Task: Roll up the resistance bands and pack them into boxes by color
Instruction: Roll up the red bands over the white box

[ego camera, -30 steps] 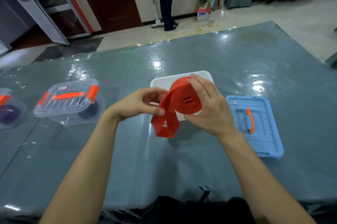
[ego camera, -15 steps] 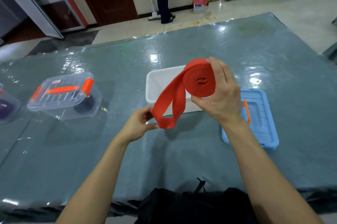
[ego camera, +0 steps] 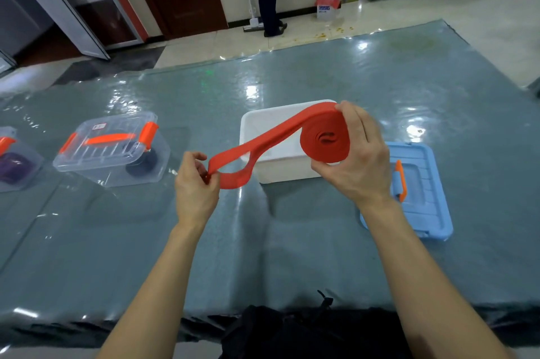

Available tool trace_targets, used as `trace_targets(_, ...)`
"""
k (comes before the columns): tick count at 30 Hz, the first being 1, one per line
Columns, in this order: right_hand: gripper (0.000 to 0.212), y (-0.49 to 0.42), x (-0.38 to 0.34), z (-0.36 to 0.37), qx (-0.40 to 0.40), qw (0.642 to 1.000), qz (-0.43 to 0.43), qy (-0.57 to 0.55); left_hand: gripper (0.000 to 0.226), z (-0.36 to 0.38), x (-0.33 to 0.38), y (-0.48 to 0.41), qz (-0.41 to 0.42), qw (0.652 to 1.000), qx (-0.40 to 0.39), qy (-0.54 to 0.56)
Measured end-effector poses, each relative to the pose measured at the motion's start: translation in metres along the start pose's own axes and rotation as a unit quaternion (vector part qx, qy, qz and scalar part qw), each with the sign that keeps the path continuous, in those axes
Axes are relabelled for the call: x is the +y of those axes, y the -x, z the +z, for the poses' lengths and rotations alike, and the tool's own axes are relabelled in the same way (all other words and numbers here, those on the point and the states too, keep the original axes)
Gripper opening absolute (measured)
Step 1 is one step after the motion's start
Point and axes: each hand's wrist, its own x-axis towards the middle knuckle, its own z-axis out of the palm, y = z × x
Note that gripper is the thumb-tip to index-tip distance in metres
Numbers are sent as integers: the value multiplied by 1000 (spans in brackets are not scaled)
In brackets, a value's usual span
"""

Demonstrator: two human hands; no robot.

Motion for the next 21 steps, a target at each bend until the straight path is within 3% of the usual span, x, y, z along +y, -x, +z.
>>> trace_targets(3,99,-3,-4,-1,-9,999,-42,1,28,-7,-8,3,20,998,-41,-52)
trace_targets(5,96,-4,-7,-1,-25,997,-69,5,29,-17,-17,1,-4,985,-151,-87)
trace_targets(7,93,-4,-12,1,-36,995,-90,8,56,-32,-17,-2,-75,930,-345,-103)
trace_targets(9,88,-4,-19,4,-40,992,-118,7,90,-45,-2,-5,-108,884,-445,-90)
trace_targets(10,83,-4,-24,6,-37,990,-136,5,95,-48,11,-7,-90,893,-438,-56)
trace_targets(12,69,-5,-34,11,-22,985,-170,-5,83,-48,45,-12,-38,921,-380,80)
trace_targets(15,65,-5,-47,17,-13,981,-194,-7,69,-46,98,-21,18,902,-353,246)
trace_targets(21,66,-5,-50,15,-18,976,-216,-9,50,-43,140,-35,61,905,-355,228)
